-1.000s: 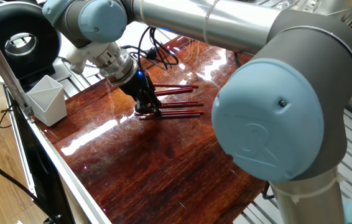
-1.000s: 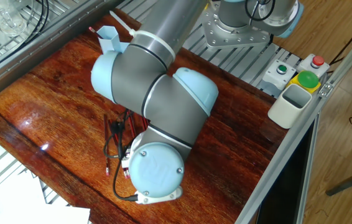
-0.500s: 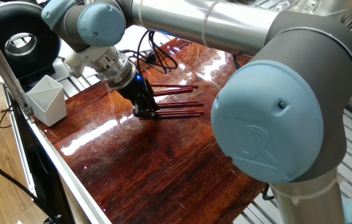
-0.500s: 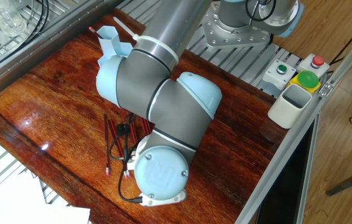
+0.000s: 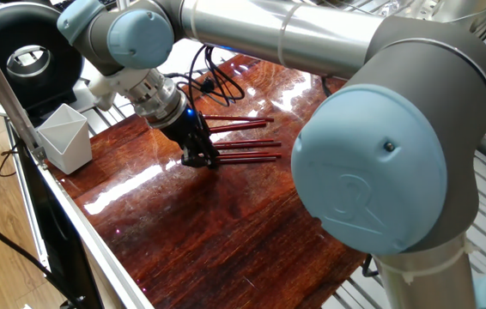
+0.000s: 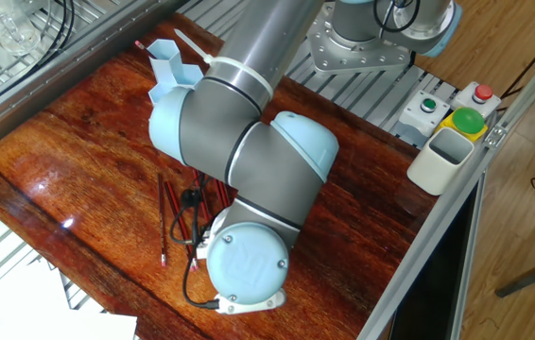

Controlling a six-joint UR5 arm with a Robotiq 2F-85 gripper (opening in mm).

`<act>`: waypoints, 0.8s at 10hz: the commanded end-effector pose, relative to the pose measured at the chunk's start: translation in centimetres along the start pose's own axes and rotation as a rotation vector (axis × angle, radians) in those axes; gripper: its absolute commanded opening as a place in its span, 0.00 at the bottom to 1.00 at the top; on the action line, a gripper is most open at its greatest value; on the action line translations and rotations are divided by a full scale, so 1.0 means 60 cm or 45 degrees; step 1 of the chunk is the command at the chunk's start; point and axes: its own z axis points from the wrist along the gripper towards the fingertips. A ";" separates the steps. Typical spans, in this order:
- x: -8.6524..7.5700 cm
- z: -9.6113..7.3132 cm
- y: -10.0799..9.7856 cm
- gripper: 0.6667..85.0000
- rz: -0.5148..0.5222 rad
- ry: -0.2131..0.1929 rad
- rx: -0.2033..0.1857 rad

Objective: Put the pen into the pen holder

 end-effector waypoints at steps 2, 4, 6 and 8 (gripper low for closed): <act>-0.006 -0.003 0.014 0.38 0.011 -0.012 -0.032; -0.008 -0.005 0.025 0.38 0.022 -0.017 -0.050; -0.010 -0.003 0.032 0.38 0.033 -0.020 -0.053; -0.007 -0.007 0.035 0.38 0.035 -0.012 -0.051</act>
